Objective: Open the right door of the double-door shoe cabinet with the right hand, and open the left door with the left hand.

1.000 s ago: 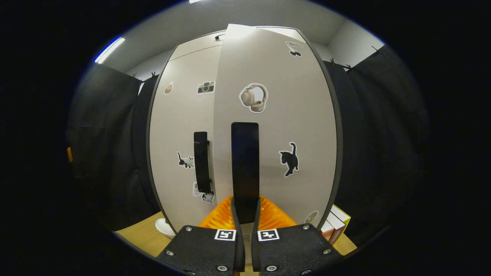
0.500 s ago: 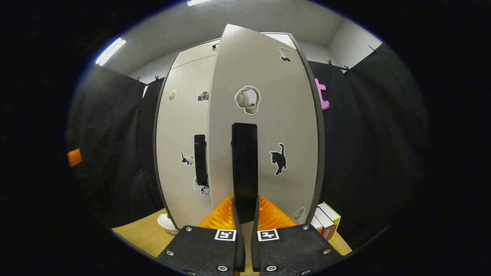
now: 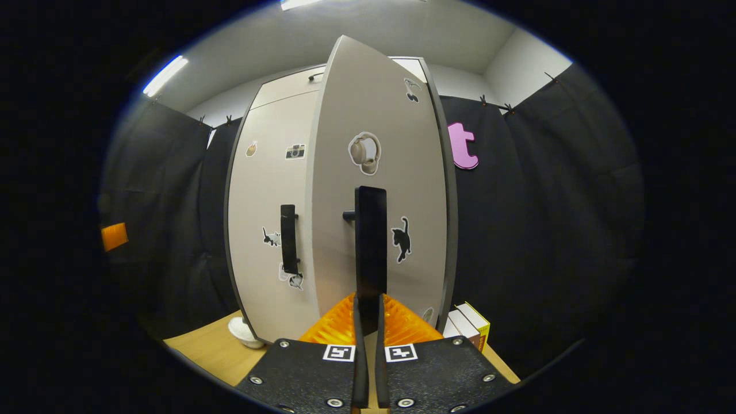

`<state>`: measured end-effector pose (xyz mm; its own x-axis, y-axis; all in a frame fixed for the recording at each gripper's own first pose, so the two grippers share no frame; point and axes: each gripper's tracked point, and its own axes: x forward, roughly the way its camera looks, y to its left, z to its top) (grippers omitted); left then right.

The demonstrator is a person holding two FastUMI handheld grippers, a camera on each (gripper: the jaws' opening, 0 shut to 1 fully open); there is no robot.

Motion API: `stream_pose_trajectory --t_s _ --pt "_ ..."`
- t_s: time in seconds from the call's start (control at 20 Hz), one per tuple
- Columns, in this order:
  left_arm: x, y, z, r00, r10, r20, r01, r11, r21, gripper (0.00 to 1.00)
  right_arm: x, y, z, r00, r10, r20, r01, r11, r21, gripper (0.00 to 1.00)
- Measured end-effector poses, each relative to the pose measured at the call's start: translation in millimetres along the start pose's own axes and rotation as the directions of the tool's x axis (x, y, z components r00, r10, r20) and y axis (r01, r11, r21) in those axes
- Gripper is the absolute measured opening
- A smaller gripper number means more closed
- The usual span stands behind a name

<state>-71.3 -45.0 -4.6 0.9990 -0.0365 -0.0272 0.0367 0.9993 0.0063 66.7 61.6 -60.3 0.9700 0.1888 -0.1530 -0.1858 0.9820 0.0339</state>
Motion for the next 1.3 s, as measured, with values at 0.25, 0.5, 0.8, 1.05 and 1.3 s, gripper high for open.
stream_pose_trajectory --t_s 0.25,0.5,0.8,1.05,1.3 --pt "-4.0 -4.8 3.1 1.000 0.002 0.008 -0.002 1.000 0.016 0.82 -7.3 -11.3 0.2 1.000 -0.007 0.010 0.007 1.000 0.029 0.05" --pt "-1.0 -18.7 -0.1 1.000 -0.026 0.000 0.026 0.999 0.019 0.81 -14.7 -24.8 0.5 1.000 -0.025 0.014 0.024 0.998 0.057 0.04" --pt "10.6 -33.4 -6.9 0.999 -0.041 -0.011 0.041 0.999 0.025 0.81 -29.2 -63.7 1.0 0.995 -0.092 0.031 0.090 0.995 0.050 0.01" --pt "27.7 -51.8 -14.7 0.998 -0.053 -0.023 0.054 0.998 0.019 0.81 -39.6 -116.9 2.0 0.976 -0.216 0.036 0.215 0.976 0.028 0.00" --pt "60.9 -67.2 -23.6 0.998 -0.058 -0.033 0.058 0.998 0.018 0.81 -50.0 -151.5 3.3 0.971 -0.237 0.045 0.232 0.969 0.083 0.00"
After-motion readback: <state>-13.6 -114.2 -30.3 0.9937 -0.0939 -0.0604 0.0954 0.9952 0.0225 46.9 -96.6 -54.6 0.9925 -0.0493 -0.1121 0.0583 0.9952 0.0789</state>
